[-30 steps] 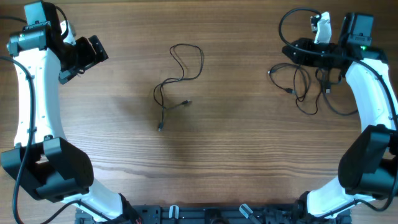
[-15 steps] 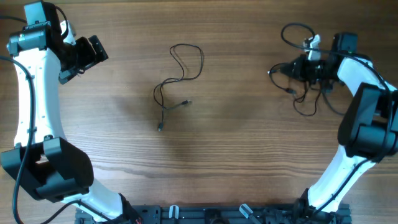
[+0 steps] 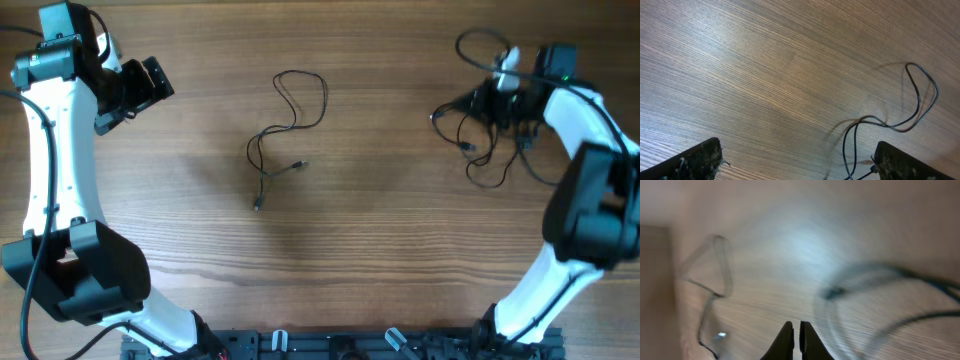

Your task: Untangle cables

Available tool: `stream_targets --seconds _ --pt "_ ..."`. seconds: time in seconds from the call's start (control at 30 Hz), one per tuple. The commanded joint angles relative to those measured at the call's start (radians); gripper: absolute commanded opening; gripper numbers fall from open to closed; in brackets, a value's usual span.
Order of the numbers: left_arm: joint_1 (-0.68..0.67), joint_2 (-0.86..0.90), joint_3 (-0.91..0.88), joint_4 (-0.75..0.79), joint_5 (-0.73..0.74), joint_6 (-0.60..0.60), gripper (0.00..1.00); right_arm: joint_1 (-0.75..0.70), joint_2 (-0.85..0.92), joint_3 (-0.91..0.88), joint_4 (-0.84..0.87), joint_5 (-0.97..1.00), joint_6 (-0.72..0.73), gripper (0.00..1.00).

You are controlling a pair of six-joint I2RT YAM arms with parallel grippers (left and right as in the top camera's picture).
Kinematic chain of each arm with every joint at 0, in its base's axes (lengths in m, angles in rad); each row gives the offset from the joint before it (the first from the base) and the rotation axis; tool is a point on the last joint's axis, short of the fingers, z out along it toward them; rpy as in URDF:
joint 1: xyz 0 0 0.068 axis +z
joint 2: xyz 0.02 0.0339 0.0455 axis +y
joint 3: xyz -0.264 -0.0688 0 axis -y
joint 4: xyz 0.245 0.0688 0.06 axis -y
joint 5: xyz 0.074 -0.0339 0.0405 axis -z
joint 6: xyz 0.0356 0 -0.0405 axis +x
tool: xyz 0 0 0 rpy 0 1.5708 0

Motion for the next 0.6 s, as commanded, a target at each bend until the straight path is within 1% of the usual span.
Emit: stream_targets --seconds 0.0,0.07,0.17,0.2,0.23,0.27,0.3,0.33,0.37,0.5,0.53,0.57 --pt "0.004 0.0 0.006 0.0 0.015 -0.009 1.0 0.084 -0.216 0.047 0.026 0.009 0.015 0.11" --pt "0.004 0.0 0.006 0.0 0.015 -0.009 1.0 0.149 -0.261 0.047 0.024 0.008 0.015 0.13" --pt "0.004 0.0 0.006 0.0 0.015 -0.009 1.0 0.26 -0.266 0.043 0.023 0.015 0.016 0.2" --pt "0.004 0.0 0.006 0.0 0.015 -0.009 1.0 0.308 -0.262 0.039 0.022 0.037 0.015 0.28" --pt "0.004 0.0 0.006 0.0 0.015 -0.009 1.0 0.356 -0.256 0.039 0.021 0.066 0.015 0.4" --pt "0.004 0.0 0.006 0.0 0.015 -0.009 1.0 0.405 -0.251 0.039 0.022 0.088 0.015 0.6" --pt "0.004 0.0 0.006 0.0 0.015 -0.009 1.0 0.452 -0.246 0.039 0.024 0.115 0.014 0.75" --pt "0.004 0.0 0.006 0.0 0.015 -0.009 1.0 0.482 -0.245 0.039 0.027 0.134 0.015 0.86" --pt "0.004 0.0 0.006 0.0 0.015 -0.009 1.0 0.525 -0.242 0.039 0.032 0.167 0.015 0.93" --pt "0.004 0.0 0.006 0.0 0.015 -0.009 1.0 0.695 -0.207 0.039 0.088 0.32 0.018 0.94" --pt "0.004 0.0 0.006 0.0 0.015 -0.009 1.0 0.73 -0.197 0.039 0.102 0.318 0.019 1.0" --pt "0.004 0.0 0.006 0.0 0.015 -0.009 1.0 0.758 -0.187 0.039 0.109 0.314 0.019 1.0"
